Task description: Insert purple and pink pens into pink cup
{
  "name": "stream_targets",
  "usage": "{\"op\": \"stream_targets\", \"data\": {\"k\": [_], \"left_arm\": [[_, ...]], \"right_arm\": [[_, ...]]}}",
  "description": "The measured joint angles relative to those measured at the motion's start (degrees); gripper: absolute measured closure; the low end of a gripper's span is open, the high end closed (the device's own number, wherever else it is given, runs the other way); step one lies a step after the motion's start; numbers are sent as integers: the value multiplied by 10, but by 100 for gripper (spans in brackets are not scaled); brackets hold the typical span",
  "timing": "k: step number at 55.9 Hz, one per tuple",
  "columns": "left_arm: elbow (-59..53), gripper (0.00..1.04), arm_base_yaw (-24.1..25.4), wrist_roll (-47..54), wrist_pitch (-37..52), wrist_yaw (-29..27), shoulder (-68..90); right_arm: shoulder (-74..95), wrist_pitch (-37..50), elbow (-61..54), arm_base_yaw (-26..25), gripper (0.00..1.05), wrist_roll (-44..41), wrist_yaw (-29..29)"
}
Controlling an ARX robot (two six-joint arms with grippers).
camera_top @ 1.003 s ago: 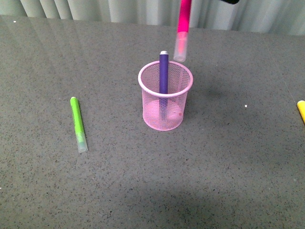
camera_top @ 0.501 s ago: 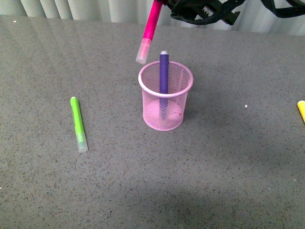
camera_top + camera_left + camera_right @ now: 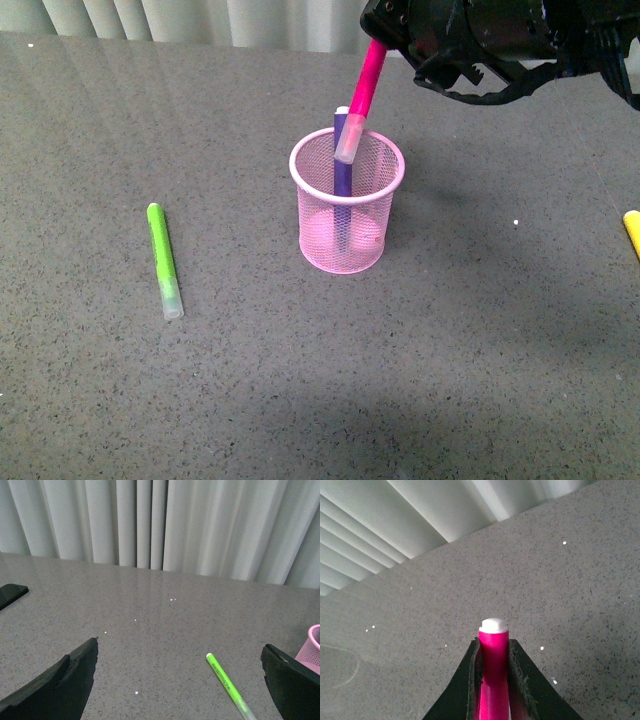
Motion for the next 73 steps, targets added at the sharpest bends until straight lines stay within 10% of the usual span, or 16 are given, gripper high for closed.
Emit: {"op": "stream_targets", "data": {"k": [30,53,73], "left_arm": [[0,8,0,0,0,0,0],[0,8,0,0,0,0,0],[0,8,0,0,0,0,0]], "right_arm": [[13,35,-21,10,97,18,2],[-12,44,-52,2,6,27,-13],[-273,-112,-198,-161,7,-165,-64]]}}
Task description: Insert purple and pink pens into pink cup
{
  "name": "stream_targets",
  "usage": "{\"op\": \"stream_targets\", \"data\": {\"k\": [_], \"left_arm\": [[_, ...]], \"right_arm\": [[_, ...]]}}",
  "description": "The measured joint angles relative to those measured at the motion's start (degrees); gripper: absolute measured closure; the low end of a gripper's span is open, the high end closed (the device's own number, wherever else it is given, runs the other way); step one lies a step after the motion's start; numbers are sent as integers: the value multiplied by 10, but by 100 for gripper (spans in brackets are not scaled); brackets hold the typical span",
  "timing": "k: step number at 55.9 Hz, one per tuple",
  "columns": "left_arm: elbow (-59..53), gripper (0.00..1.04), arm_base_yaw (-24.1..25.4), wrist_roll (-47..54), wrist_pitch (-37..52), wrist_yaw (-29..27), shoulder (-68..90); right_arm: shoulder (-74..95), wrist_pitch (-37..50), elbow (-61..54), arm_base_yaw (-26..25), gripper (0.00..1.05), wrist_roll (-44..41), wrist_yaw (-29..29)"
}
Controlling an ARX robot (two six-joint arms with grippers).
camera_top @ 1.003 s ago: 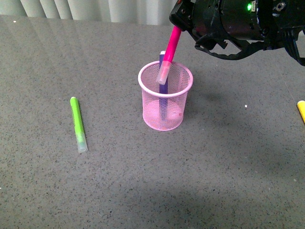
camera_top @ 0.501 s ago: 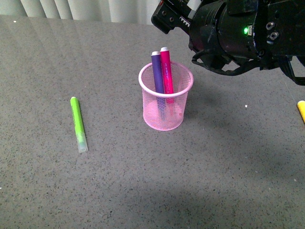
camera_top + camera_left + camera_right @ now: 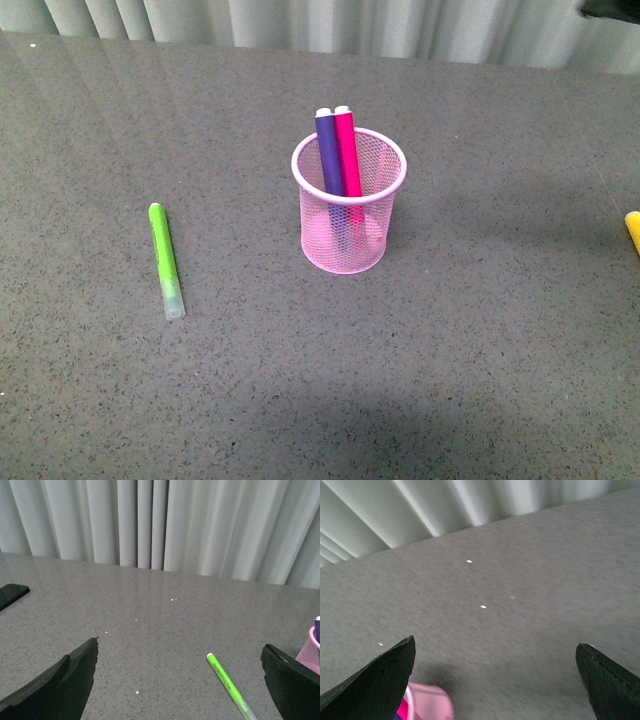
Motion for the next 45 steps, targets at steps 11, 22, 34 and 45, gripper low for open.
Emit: {"op": "stream_targets", "data": {"k": [11,22,34,45], "left_arm": [[0,8,0,0,0,0,0],[0,8,0,0,0,0,0],[0,8,0,0,0,0,0],[0,8,0,0,0,0,0]], "right_arm": [[-200,-148,-143,-150,7,-47,-44],[-232,9,-239,-177,18,-113,-134],[-306,284,-346,-140,56,-216,-151],[-339,283,-390,-111,86,-228,-127]]}}
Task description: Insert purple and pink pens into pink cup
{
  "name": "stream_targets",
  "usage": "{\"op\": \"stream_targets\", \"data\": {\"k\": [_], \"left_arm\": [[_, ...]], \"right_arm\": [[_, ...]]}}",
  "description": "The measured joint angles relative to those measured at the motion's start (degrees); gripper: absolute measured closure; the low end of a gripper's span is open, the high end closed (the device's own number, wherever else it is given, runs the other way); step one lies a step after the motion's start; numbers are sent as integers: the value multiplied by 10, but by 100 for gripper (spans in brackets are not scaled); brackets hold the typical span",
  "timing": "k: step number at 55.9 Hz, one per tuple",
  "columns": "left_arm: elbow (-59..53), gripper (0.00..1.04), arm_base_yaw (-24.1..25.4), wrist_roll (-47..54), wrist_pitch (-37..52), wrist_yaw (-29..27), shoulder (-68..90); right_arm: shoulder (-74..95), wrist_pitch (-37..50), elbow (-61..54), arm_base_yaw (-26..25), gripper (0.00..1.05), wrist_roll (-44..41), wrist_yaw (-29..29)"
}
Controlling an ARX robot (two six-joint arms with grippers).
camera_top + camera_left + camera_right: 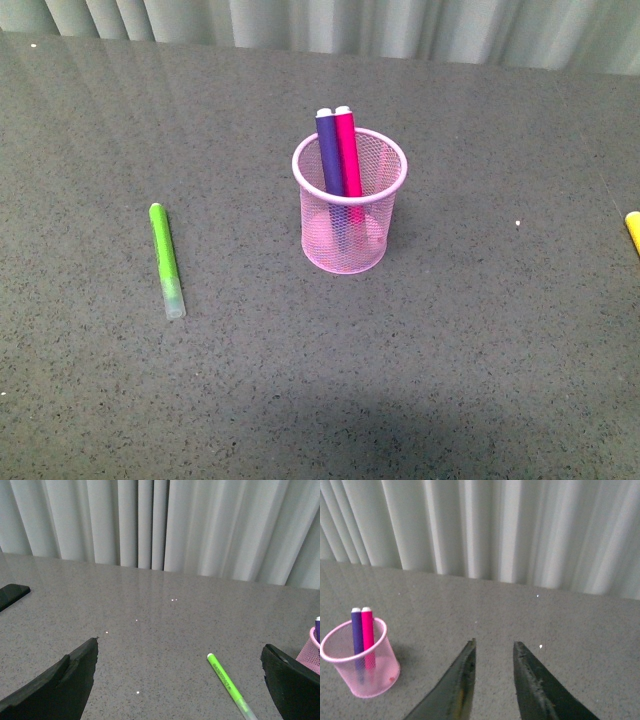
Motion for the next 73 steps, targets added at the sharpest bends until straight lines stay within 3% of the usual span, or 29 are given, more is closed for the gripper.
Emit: {"op": "stream_targets", "data": {"k": [6,11,16,43,67,73], "left_arm": [[0,8,0,0,0,0,0],[0,8,0,0,0,0,0],[0,8,0,0,0,0,0],[0,8,0,0,0,0,0],[0,8,0,0,0,0,0],[0,8,0,0,0,0,0]], "right_arm": [[-49,-40,-3,14,102,-5,14],[-104,-89,-3,57,102,-4,69],[-140,-122,-3,75,102,-4,70],[-302,-275,-3,76,102,-4,74],[-376,-349,-3,76,102,-4,75],[-455,-445,-3,76,102,-4,76]]}}
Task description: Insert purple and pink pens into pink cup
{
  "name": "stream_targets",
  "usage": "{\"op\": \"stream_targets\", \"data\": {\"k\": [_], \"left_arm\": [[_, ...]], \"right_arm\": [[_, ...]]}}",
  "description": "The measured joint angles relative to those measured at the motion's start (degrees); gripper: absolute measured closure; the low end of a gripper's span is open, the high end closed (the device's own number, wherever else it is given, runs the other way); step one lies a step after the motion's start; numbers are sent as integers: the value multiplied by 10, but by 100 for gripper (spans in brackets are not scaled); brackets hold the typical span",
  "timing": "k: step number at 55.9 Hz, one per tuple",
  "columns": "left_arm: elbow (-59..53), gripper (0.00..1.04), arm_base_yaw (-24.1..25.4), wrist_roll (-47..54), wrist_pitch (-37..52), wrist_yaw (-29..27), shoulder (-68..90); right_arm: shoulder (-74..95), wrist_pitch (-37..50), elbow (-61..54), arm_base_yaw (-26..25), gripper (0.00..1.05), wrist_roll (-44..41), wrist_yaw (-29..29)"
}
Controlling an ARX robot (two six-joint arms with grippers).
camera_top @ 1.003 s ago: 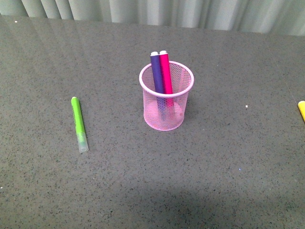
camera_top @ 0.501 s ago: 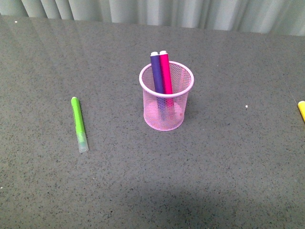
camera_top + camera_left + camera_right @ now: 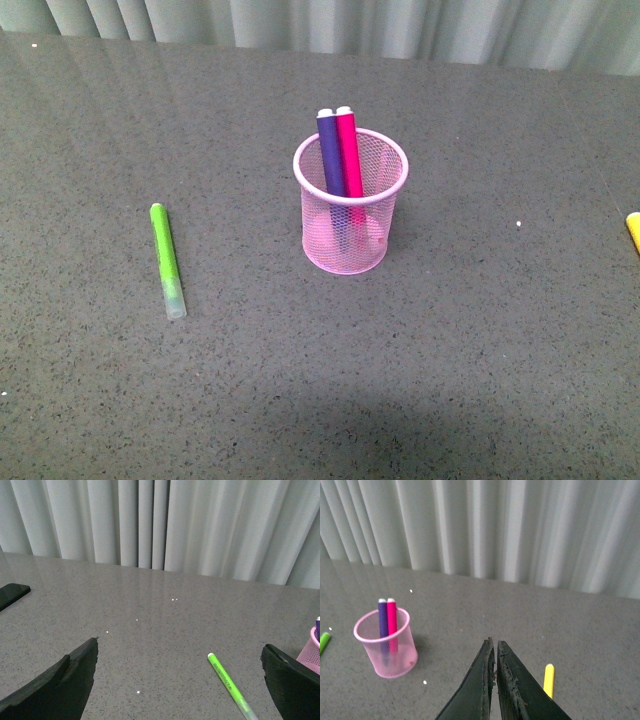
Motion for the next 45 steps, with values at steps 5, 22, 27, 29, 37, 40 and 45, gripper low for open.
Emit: {"op": "stream_targets", "data": {"k": [5,22,27,29,37,40,45], "left_arm": [[0,8,0,0,0,0,0],[0,8,0,0,0,0,0],[0,8,0,0,0,0,0],[0,8,0,0,0,0,0],[0,8,0,0,0,0,0],[0,8,0,0,0,0,0],[0,8,0,0,0,0,0]], "right_arm": [[-21,-5,0,1,102,0,0],[-21,-6,0,1,102,0,0],[-21,-6,0,1,102,0,0],[-21,-6,0,1,102,0,0],[-21,-6,0,1,102,0,0],[-21,-6,0,1,102,0,0],[-21,-6,0,1,102,0,0]]}}
